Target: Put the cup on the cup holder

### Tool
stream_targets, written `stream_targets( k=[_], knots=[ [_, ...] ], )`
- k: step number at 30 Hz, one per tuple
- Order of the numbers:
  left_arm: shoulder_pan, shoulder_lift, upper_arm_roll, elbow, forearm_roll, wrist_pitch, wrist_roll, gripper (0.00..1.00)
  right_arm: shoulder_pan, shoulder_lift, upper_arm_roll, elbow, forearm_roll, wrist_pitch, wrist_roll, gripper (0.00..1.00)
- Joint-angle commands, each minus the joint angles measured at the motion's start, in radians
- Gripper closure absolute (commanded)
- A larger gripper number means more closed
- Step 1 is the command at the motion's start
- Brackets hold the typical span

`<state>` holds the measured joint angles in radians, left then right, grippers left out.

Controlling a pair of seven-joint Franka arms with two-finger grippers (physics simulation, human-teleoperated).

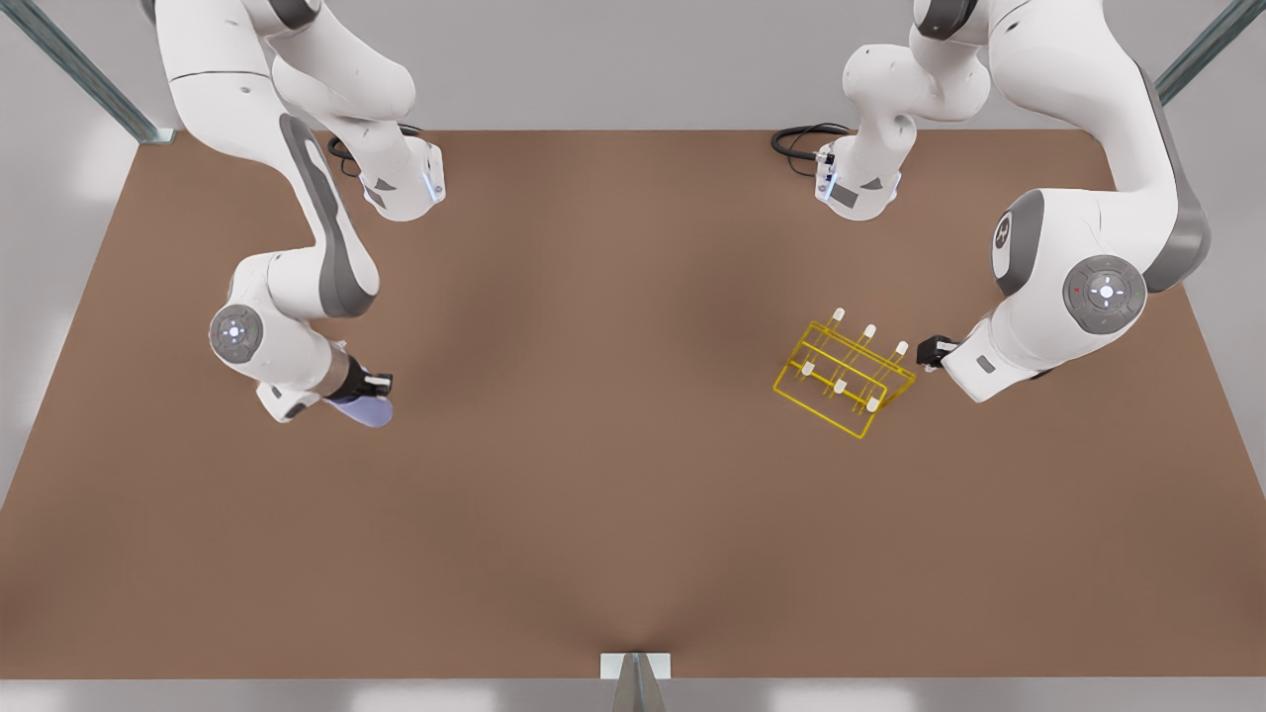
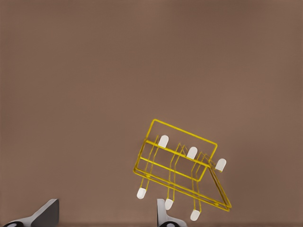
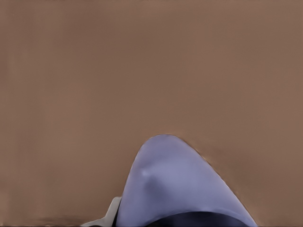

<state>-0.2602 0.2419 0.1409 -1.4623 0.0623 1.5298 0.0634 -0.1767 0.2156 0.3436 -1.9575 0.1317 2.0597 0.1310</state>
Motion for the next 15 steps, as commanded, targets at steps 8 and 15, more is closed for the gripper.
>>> stream_targets(
  k=[8,15],
  knots=[
    [-0.001,0.0,0.0,0.0,-0.001,0.001,-0.001,0.0,0.197,0.254,0.018,0.334,0.854,-0.501,0.001,0.79],
    [-0.001,0.0,-0.003,0.0,-0.001,0.001,-0.002,0.0,0.44,0.591,0.011,0.712,1.08,-0.32,0.033,0.79]
  ],
)
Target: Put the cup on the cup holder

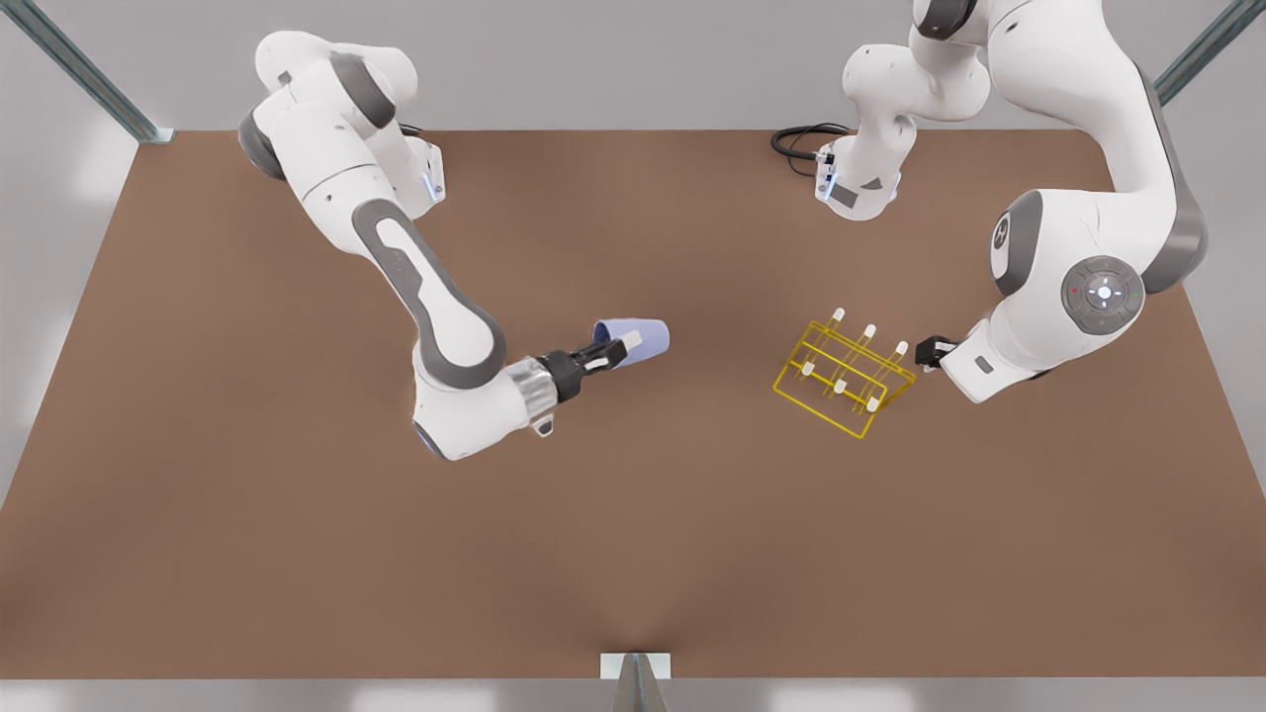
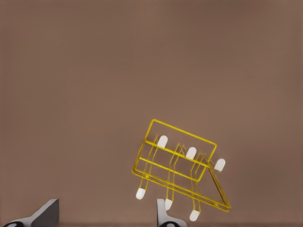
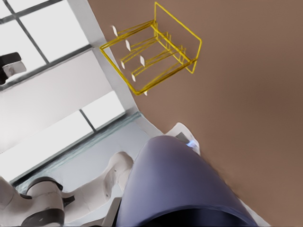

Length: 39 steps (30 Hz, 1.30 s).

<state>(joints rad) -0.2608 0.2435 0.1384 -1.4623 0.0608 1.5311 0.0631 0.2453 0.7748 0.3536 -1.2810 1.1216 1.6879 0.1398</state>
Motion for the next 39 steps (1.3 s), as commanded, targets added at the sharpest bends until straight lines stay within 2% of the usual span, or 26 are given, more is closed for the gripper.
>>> stream_targets(
  k=[1,4,10,11,23,24,34,35,36,39],
  knots=[
    [0.0,-0.001,0.0,0.0,0.001,0.0,-0.003,0.0,0.037,0.06,-0.001,0.061,0.109,0.068,0.018,0.79],
    [-0.001,-0.001,0.0,0.0,0.001,0.0,-0.002,0.0,0.123,0.184,-0.001,0.181,0.109,0.145,-0.002,0.79],
    [-0.001,0.005,-0.011,0.0,-0.001,0.004,-0.003,0.0,0.196,0.277,-0.011,0.19,0.107,0.174,-0.229,0.79],
    [-0.001,0.005,-0.011,0.0,0.001,0.006,-0.003,0.0,0.201,0.288,-0.039,0.189,0.107,0.174,-0.258,0.79],
    [0.0,0.011,-0.013,0.0,0.001,0.004,-0.003,0.0,0.279,0.353,-0.137,0.19,0.103,0.174,-0.374,0.79],
    [0.0,0.011,-0.013,0.0,0.001,0.004,-0.003,0.0,0.301,0.357,-0.168,0.195,0.106,0.176,-0.374,0.79],
    [0.0,0.019,-0.013,0.0,0.001,0.006,-0.003,0.0,0.308,0.4,-0.171,0.196,0.109,0.203,-0.45,0.79],
    [0.0,0.019,-0.013,0.0,0.001,0.006,-0.005,0.0,0.307,0.4,-0.173,0.195,0.109,0.205,-0.448,0.67],
    [0.0,0.019,-0.013,0.0,0.001,0.006,-0.005,0.0,0.308,0.4,-0.171,0.193,0.109,0.211,-0.425,0.0],
    [0.0,0.019,-0.013,0.0,0.001,0.006,-0.005,0.0,0.304,0.4,-0.173,0.189,0.107,0.211,-0.431,0.0]
  ],
)
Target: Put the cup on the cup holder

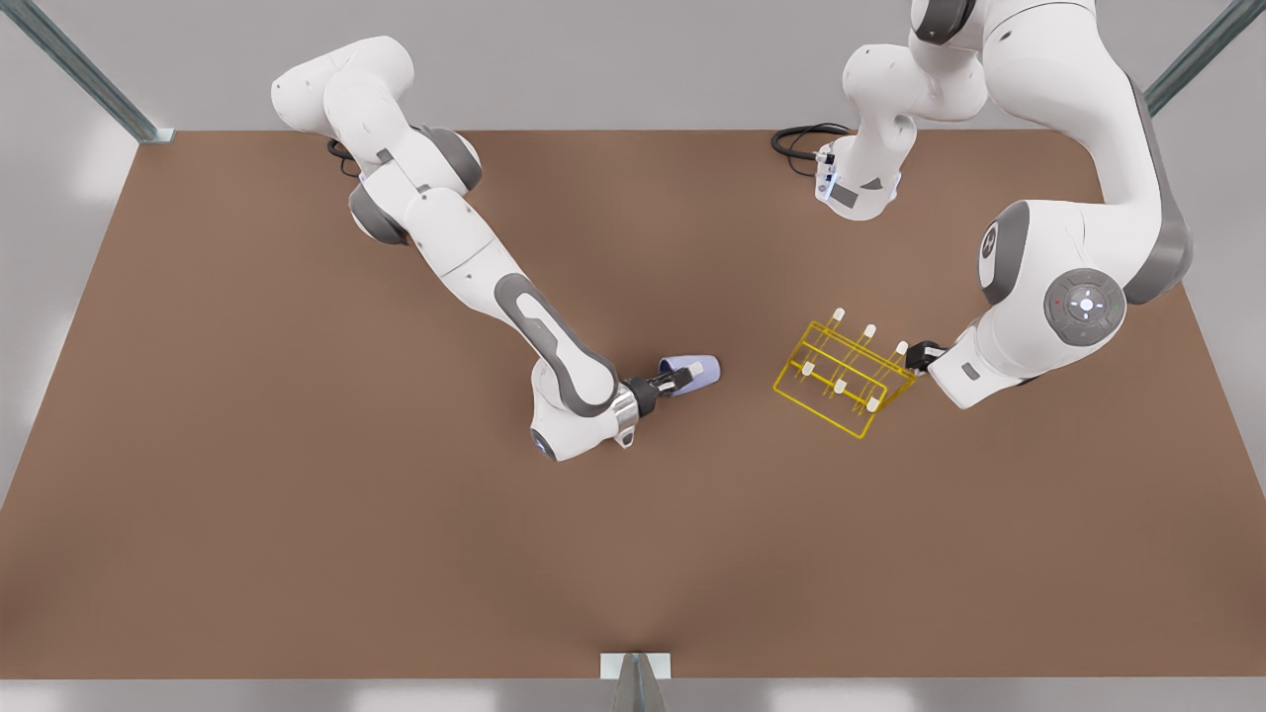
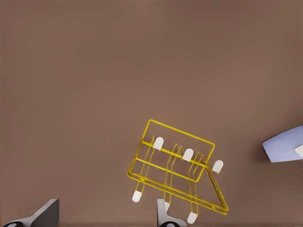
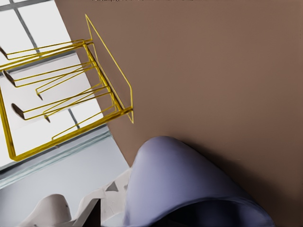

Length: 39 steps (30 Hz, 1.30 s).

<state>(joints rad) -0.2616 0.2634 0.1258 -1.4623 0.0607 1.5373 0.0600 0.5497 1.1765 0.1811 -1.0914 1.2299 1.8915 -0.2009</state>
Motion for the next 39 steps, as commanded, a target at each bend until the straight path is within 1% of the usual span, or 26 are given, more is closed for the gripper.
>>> stream_targets(
  k=[1,5,8,10,11,12,13,14,16,17,18,19,20,21,22,23,24,25,26,27,28,29,30,31,36,39],
  knots=[
    [-0.001,-0.001,0.0,0.0,0.001,0.0,-0.002,0.0,-0.007,-0.003,0.0,-0.004,-0.006,0.005,-0.095,0.0],
    [-0.001,-0.001,0.0,0.0,0.001,0.0,-0.002,0.0,-0.05,-0.014,0.0,-0.035,-0.033,-0.006,-0.097,0.0],
    [-0.001,-0.001,-0.003,0.002,0.001,0.0,-0.003,0.0,-0.113,-0.037,0.0,-0.059,-0.082,-0.123,-0.087,0.0],
    [-0.001,-0.001,-0.005,0.002,0.001,0.0,-0.005,0.0,-0.171,-0.08,0.001,-0.074,-0.165,-0.215,-0.081,0.0],
    [-0.001,-0.001,-0.005,0.002,0.001,0.001,-0.003,0.0,-0.212,-0.132,0.001,-0.117,-0.207,-0.25,-0.087,0.0],
    [-0.001,-0.001,-0.008,0.002,0.002,0.001,-0.003,0.0,-0.277,-0.215,0.0,-0.137,-0.312,-0.339,-0.084,0.0],
    [-0.001,0.0,-0.021,0.002,0.002,0.003,-0.003,0.0,-0.318,-0.329,0.003,-0.136,-0.458,-0.391,-0.066,0.0],
    [0.001,0.016,-0.06,0.002,0.001,0.009,-0.005,0.0,-0.35,-0.438,0.008,-0.13,-0.516,-0.439,-0.023,0.0],
    [0.001,0.056,-0.182,0.005,-0.007,0.03,-0.006,0.0,-0.361,-0.671,0.011,-0.12,-0.797,-0.469,-0.008,0.0],
    [0.001,0.069,-0.261,0.005,-0.022,0.046,-0.006,0.0,-0.363,-0.759,0.006,-0.12,-0.91,-0.515,-0.008,0.0],
    [0.002,0.098,-0.323,0.036,-0.119,0.075,0.001,0.0,-0.353,-0.843,0.011,-0.12,-1.081,-0.52,-0.008,0.0],
    [0.002,0.129,-0.388,0.04,-0.159,0.128,0.006,0.0,-0.353,-0.893,0.009,-0.13,-1.188,-0.516,-0.009,0.0],
    [0.002,0.171,-0.446,0.04,-0.18,0.184,0.07,0.0,-0.337,-0.937,-0.002,-0.154,-1.299,-0.511,0.043,0.0],
    [-0.002,0.194,-0.449,0.013,-0.187,0.184,0.246,0.0,-0.337,-0.994,-0.048,-0.238,-1.322,-0.502,0.153,0.0],
    [-0.002,0.227,-0.451,-0.004,-0.182,0.185,0.386,0.0,-0.347,-1.084,-0.088,-0.358,-1.316,-0.469,0.186,0.0],
    [-0.001,0.238,-0.45,-0.007,-0.179,0.178,0.543,0.0,-0.361,-1.097,-0.084,-0.364,-1.308,-0.485,0.241,0.0],
    [-0.005,0.257,-0.453,-0.018,-0.118,0.193,0.564,0.0,-0.361,-1.095,-0.081,-0.364,-1.274,-0.517,0.33,0.0],
    [-0.096,0.264,-0.454,-0.016,-0.027,0.245,0.566,0.0,-0.356,-1.092,-0.08,-0.343,-1.277,-0.515,0.337,0.0],
    [-0.148,0.29,-0.451,-0.038,0.172,0.309,0.547,0.0,-0.352,-1.094,-0.075,-0.332,-1.285,-0.522,0.339,0.0],
    [-0.148,0.287,-0.451,-0.108,0.171,0.465,0.546,0.0,-0.363,-1.091,-0.084,-0.331,-1.271,-0.541,0.342,0.0],
    [-0.146,0.252,-0.451,-0.214,0.171,0.639,0.544,0.0,-0.353,-1.088,-0.08,-0.301,-1.288,-0.543,0.357,0.0],
    [-0.146,0.249,-0.451,-0.228,0.175,0.667,0.546,0.0,-0.36,-1.084,-0.08,-0.3,-1.281,-0.542,0.399,0.0],
    [-0.143,0.208,-0.451,-0.341,0.175,0.805,0.547,0.0,-0.355,-1.083,-0.08,-0.3,-1.285,-0.542,0.4,0.0],
    [-0.143,0.186,-0.449,-0.423,0.177,0.923,0.547,0.0,-0.361,-1.081,-0.081,-0.298,-1.285,-0.539,0.402,0.0],
    [-0.149,0.178,-0.451,-0.429,0.18,1.014,0.414,0.0,-0.361,-1.061,-0.086,-0.272,-1.287,-0.535,0.399,0.0],
    [-0.166,0.203,-0.451,-0.431,0.182,1.066,0.366,0.0,-0.361,-1.061,-0.086,-0.272,-1.287,-0.535,0.399,0.0]
  ],
)
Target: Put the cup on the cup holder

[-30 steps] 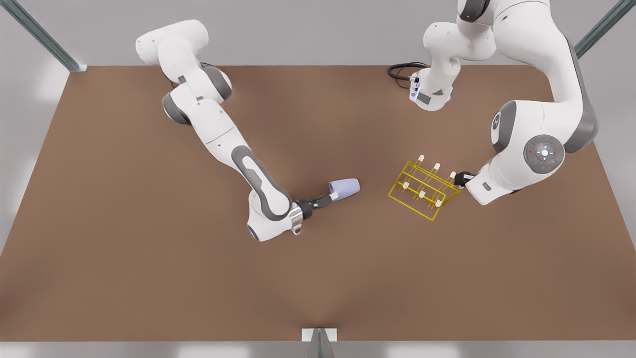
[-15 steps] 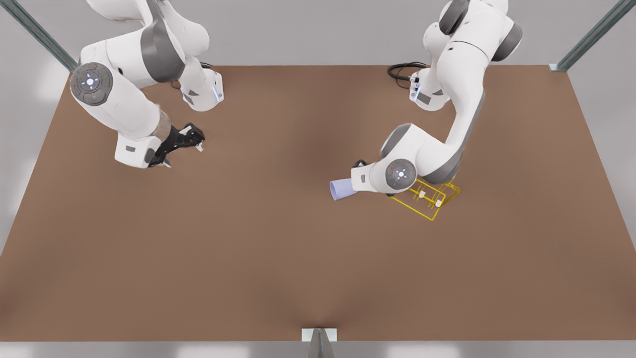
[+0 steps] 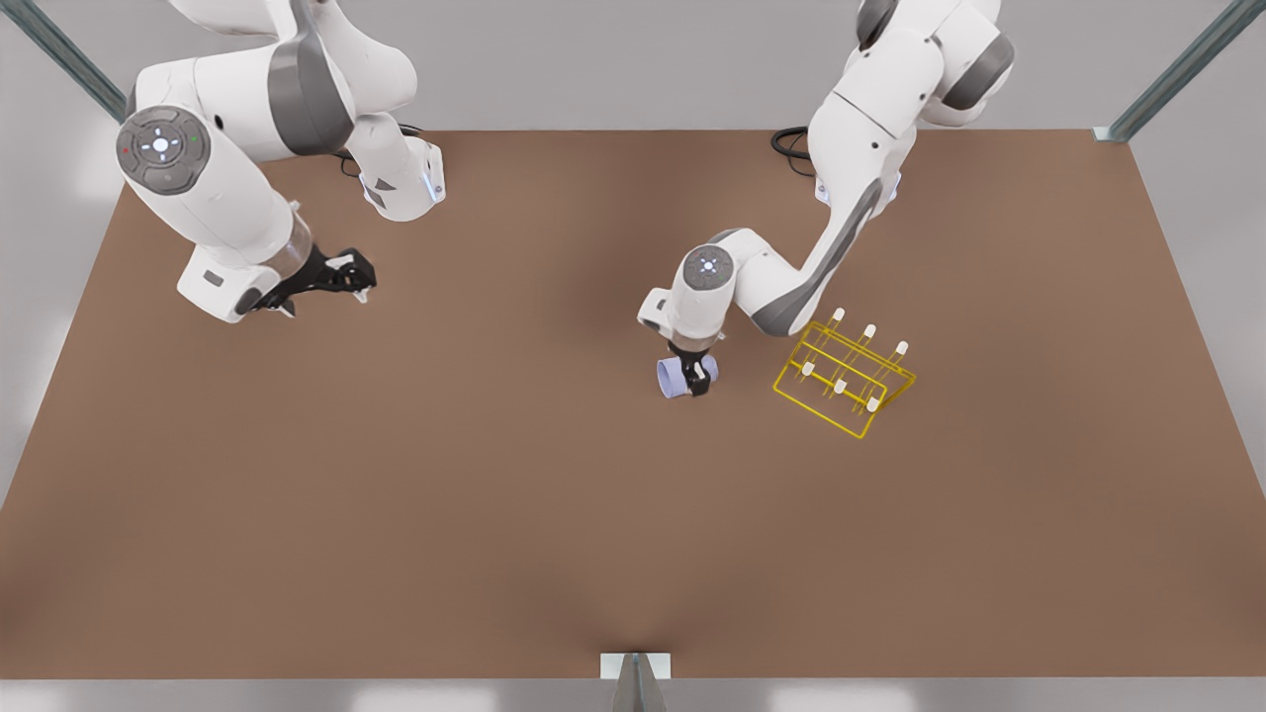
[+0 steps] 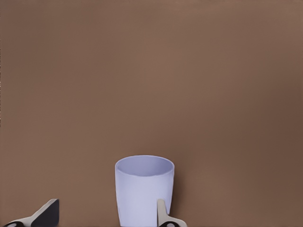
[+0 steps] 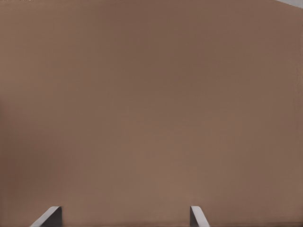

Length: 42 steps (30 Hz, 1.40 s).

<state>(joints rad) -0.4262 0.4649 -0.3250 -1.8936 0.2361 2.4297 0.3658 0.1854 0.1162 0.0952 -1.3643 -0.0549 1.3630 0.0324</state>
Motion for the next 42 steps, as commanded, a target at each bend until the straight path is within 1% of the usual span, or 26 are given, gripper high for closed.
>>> stream_targets(
  k=[1,3,4,8,10,14,18,23,28,37,42],
  knots=[
    [-0.002,0.012,0.0,-0.005,0.02,0.184,0.061,0.0,0.003,-0.001,0.0,0.001,-0.002,-0.007,0.165,0.0],
    [0.001,0.017,0.001,-0.032,0.04,0.186,0.061,0.0,0.003,0.0,0.0,0.001,-0.002,-0.007,0.165,0.0],
    [0.003,0.011,0.024,-0.062,0.04,0.18,0.047,0.0,0.003,0.0,0.0,0.001,-0.002,-0.007,0.165,0.0],
    [0.003,-0.002,0.057,-0.108,0.043,0.174,0.024,0.0,0.002,0.0,0.0,0.001,-0.002,-0.008,0.164,0.0],
    [0.001,-0.009,0.055,-0.11,0.043,0.14,-0.028,0.0,-0.026,-0.003,0.0,0.001,-0.002,-0.012,0.162,0.0],
    [-0.002,-0.009,0.055,-0.111,0.043,0.137,-0.128,0.0,-0.033,-0.003,-0.003,0.001,-0.031,-0.015,0.162,0.0],
    [-0.02,0.006,0.053,-0.111,0.042,0.137,-0.157,0.0,-0.092,-0.003,0.001,0.001,-0.025,-0.015,0.156,0.0],
    [-0.017,0.031,0.057,-0.111,0.042,0.144,-0.151,0.0,-0.072,-0.003,0.009,0.002,-0.023,-0.015,0.161,0.0],
    [-0.016,0.055,0.058,-0.11,0.042,0.152,-0.15,0.0,-0.009,-0.001,0.011,0.001,-0.031,-0.015,0.165,0.0],
    [-0.016,0.086,0.061,-0.11,0.04,0.146,-0.159,0.0,-0.003,-0.001,0.009,0.001,-0.031,-0.015,0.165,0.0],
    [-0.016,0.092,0.067,-0.11,0.034,0.1,-0.317,0.0,-0.003,-0.001,0.011,0.001,-0.031,-0.015,0.165,0.0]
  ],
)
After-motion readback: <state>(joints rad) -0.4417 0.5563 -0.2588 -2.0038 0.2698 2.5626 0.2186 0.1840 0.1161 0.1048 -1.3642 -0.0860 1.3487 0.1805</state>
